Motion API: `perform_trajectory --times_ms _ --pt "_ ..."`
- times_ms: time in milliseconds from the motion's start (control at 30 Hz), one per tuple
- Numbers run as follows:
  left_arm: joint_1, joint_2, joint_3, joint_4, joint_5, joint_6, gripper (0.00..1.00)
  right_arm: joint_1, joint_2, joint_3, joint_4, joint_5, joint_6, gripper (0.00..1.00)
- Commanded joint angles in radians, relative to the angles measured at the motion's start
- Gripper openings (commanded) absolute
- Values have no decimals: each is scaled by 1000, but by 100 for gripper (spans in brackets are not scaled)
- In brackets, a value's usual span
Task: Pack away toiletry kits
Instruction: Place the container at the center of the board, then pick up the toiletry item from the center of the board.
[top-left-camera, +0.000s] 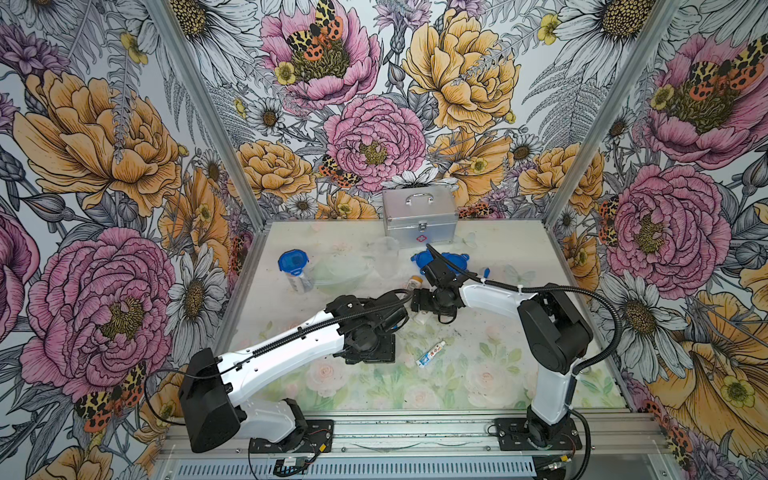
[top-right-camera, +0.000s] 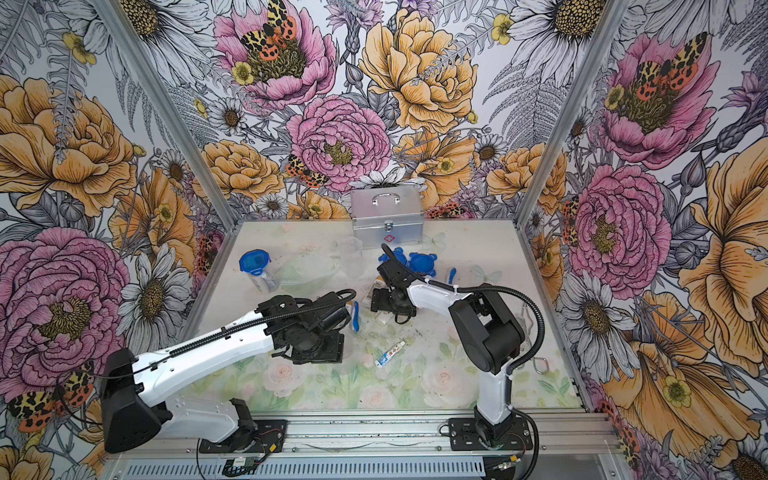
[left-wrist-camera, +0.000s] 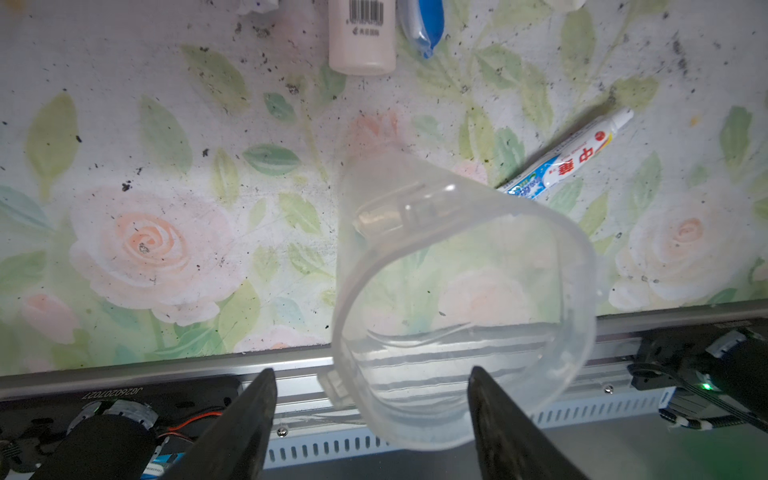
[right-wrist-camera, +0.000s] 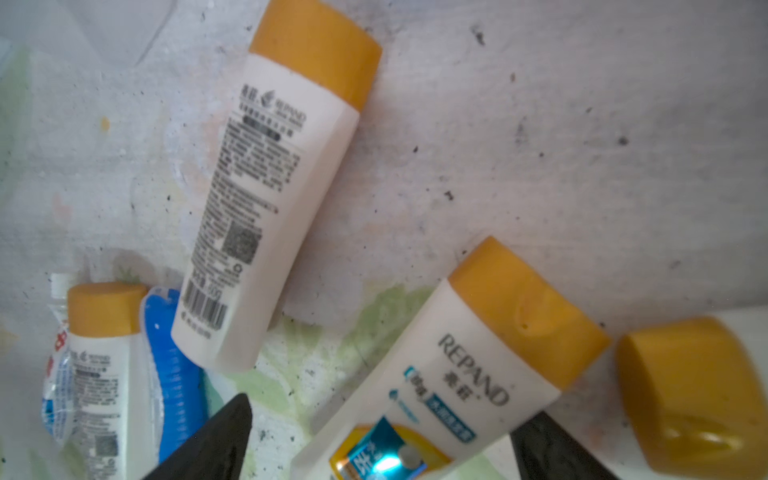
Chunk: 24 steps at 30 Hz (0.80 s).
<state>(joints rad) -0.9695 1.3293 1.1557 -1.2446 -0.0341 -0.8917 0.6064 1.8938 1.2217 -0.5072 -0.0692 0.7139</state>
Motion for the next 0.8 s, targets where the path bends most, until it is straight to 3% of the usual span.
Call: perform_trajectory --times_ms 0,133,233,433,600,767 --pt "17 -54 -12 14 25 -13 72 18 43 -4 -101 63 -53 90" --pt "48 -110 -24 12 41 -16 73 23 45 -25 -113 77 -66 74" --pt "75 -151 -18 9 59 -10 73 24 63 -34 -115 80 -72 56" --pt "113 -177 33 -2 89 22 75 26 53 -41 -114 77 -77 33" --pt "143 -194 77 2 92 37 76 29 9 -56 -110 84 -93 23" --pt "222 -214 129 26 124 98 78 64 -150 -92 -97 102 -136 15"
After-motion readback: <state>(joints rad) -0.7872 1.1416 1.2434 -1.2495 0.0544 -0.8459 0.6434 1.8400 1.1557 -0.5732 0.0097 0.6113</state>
